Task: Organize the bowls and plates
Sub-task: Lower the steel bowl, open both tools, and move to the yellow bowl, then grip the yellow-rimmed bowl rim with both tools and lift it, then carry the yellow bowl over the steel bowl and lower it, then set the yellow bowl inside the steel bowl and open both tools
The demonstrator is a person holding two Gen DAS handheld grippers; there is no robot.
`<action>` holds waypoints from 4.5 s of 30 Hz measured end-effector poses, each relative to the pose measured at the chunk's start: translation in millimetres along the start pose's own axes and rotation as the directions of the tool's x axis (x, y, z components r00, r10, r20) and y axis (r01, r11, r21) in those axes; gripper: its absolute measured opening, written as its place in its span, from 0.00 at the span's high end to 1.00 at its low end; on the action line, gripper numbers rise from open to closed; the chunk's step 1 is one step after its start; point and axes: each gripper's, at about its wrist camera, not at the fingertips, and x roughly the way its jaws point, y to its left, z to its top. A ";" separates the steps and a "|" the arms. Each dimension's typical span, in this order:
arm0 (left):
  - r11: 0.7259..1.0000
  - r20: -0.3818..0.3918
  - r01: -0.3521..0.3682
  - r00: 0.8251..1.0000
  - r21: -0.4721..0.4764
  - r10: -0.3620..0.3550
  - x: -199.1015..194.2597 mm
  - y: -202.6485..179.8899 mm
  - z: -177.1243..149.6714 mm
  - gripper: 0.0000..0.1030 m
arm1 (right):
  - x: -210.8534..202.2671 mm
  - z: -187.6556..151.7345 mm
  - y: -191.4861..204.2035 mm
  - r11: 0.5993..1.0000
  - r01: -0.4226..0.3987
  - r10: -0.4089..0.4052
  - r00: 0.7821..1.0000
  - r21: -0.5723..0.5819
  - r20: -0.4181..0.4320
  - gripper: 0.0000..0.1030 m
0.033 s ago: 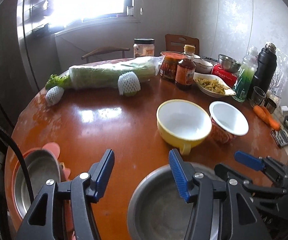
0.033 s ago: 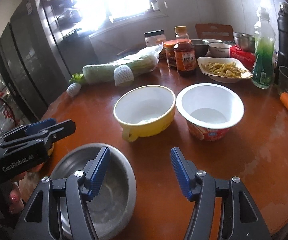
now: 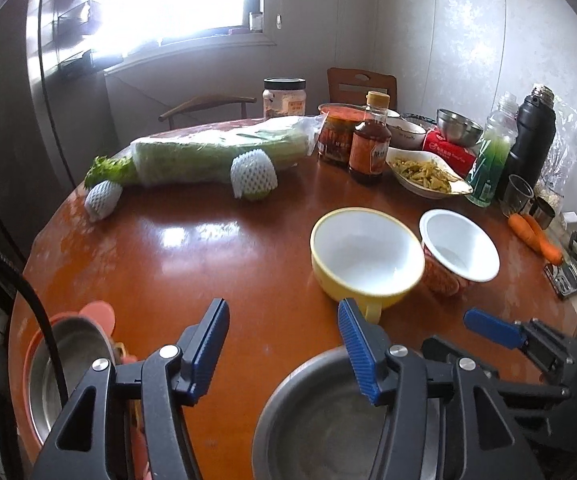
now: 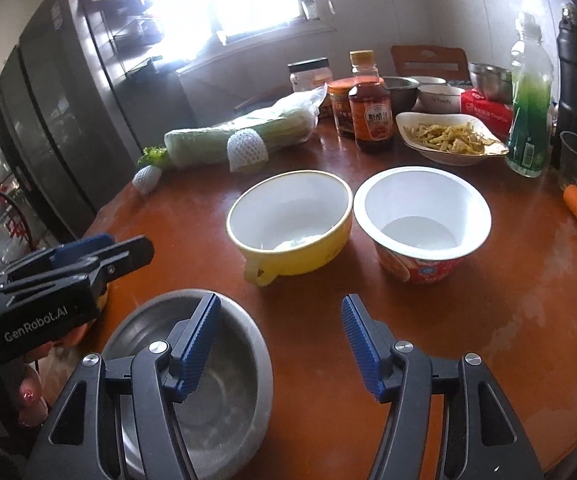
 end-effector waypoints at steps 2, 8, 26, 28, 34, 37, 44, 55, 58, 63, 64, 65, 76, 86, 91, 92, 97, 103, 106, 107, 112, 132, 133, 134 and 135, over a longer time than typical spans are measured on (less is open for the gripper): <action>1.000 -0.007 0.007 1.000 0.006 -0.007 6.0 -0.8 7.8 0.45 | 5.4 5.2 -1.2 1.000 -0.001 0.001 1.000 0.009 -0.009 0.37; 1.000 -0.044 0.019 0.999 0.012 -0.018 25.5 -0.9 23.0 0.45 | 22.2 22.7 -6.9 0.998 -0.008 0.011 0.999 0.060 -0.039 0.36; 0.998 -0.137 0.062 0.989 0.001 -0.062 86.0 -0.4 45.2 0.45 | 66.0 44.6 -15.9 0.995 -0.002 0.013 0.995 0.103 -0.099 0.34; 0.998 -0.146 0.070 0.987 -0.004 -0.070 90.9 0.3 45.5 0.45 | 68.4 45.8 -14.9 0.997 0.003 0.005 0.995 0.083 -0.098 0.35; 0.995 -0.187 0.087 0.978 -0.044 -0.094 106.5 10.7 44.5 0.46 | 76.7 49.3 -6.7 1.000 -0.009 0.010 0.994 0.016 -0.107 0.41; 0.994 -0.206 0.087 0.974 -0.068 -0.100 111.6 18.7 42.7 0.55 | 81.7 50.9 0.9 1.000 -0.020 0.018 0.993 -0.015 -0.117 0.42; 0.992 -0.240 0.094 0.964 -0.085 -0.112 119.8 26.3 37.3 0.84 | 90.4 53.8 7.5 0.997 -0.007 -0.001 0.993 -0.071 -0.119 0.57; 0.985 -0.185 0.108 0.974 -0.132 -0.132 105.1 36.1 42.2 0.84 | 87.9 57.0 12.6 0.994 0.006 -0.017 0.994 -0.107 -0.104 0.60; 0.984 -0.164 0.111 0.977 -0.138 -0.134 96.9 38.5 44.4 0.84 | 83.3 59.0 16.3 0.994 0.002 -0.012 0.996 -0.111 -0.091 0.60; 0.985 -0.133 0.108 0.983 -0.138 -0.126 80.2 40.8 48.8 0.84 | 72.2 62.8 23.8 0.992 -0.002 -0.006 0.998 -0.125 -0.068 0.60; 0.985 -0.126 0.107 0.984 -0.136 -0.124 76.6 40.9 49.0 0.84 | 69.8 63.7 25.1 0.992 -0.002 -0.006 0.998 -0.130 -0.063 0.60; 0.985 -0.116 0.106 0.986 -0.133 -0.122 71.5 40.8 49.4 0.84 | 67.8 63.9 26.5 0.991 -0.002 -0.006 0.998 -0.133 -0.059 0.60; 0.988 -0.072 0.104 0.991 -0.115 -0.112 34.5 36.6 42.1 0.84 | 35.8 56.3 39.7 0.989 -0.009 0.007 1.000 -0.145 -0.016 0.60; 0.991 -0.033 0.087 0.995 -0.106 -0.091 -2.4 29.4 19.4 0.84 | 2.9 33.3 50.6 0.987 -0.024 0.028 0.999 -0.160 0.022 0.60; 0.990 -0.016 0.086 0.996 -0.109 -0.089 -18.9 23.5 5.3 0.84 | -15.4 20.5 53.6 0.984 -0.024 0.031 0.999 -0.174 0.043 0.60; 0.991 -0.014 0.086 0.996 -0.106 -0.088 -21.7 21.7 2.5 0.84 | -18.1 18.2 53.6 0.984 -0.023 0.031 0.999 -0.177 0.044 0.60; 0.991 0.000 0.085 0.996 -0.099 -0.085 -34.7 16.3 -7.9 0.84 | -29.3 4.9 53.6 0.982 -0.020 0.029 0.998 -0.185 0.047 0.60; 0.993 0.007 0.079 0.997 -0.089 -0.079 -45.2 11.1 -20.9 0.84 | -37.0 -9.6 51.8 0.982 -0.022 0.031 0.999 -0.189 0.044 0.60; 0.993 0.009 0.079 0.997 -0.086 -0.078 -48.1 9.4 -26.1 0.84 | -41.0 -14.8 51.3 0.981 -0.023 0.033 0.998 -0.194 0.046 0.60; 0.993 0.009 0.079 0.997 -0.086 -0.079 -48.5 8.7 -28.2 0.84 | -42.4 -16.5 51.7 0.980 -0.022 0.032 0.998 -0.197 0.049 0.60; 0.994 -0.007 0.074 0.997 -0.085 -0.074 -46.8 7.2 -37.4 0.84 | -43.7 -26.4 52.0 0.978 -0.014 0.023 0.999 -0.207 0.040 0.60; 0.997 -0.035 0.044 0.998 -0.064 -0.047 -37.9 0.9 -56.2 0.84 | -36.4 -51.3 57.9 0.969 0.017 -0.016 1.000 -0.247 0.004 0.59; 0.997 -0.038 0.047 0.998 -0.066 -0.050 -36.8 0.7 -57.1 0.84 | -36.7 -51.5 58.0 0.968 0.019 -0.018 1.000 -0.249 0.006 0.59; 0.997 -0.040 0.047 0.998 -0.064 -0.050 -35.8 0.2 -57.7 0.84 | -36.5 -51.4 57.7 0.968 0.021 -0.020 1.000 -0.250 0.006 0.59; 0.997 -0.041 0.046 0.998 -0.062 -0.048 -35.3 -0.2 -58.4 0.84 | -36.2 -51.7 57.1 0.969 0.022 -0.022 1.000 -0.248 0.004 0.59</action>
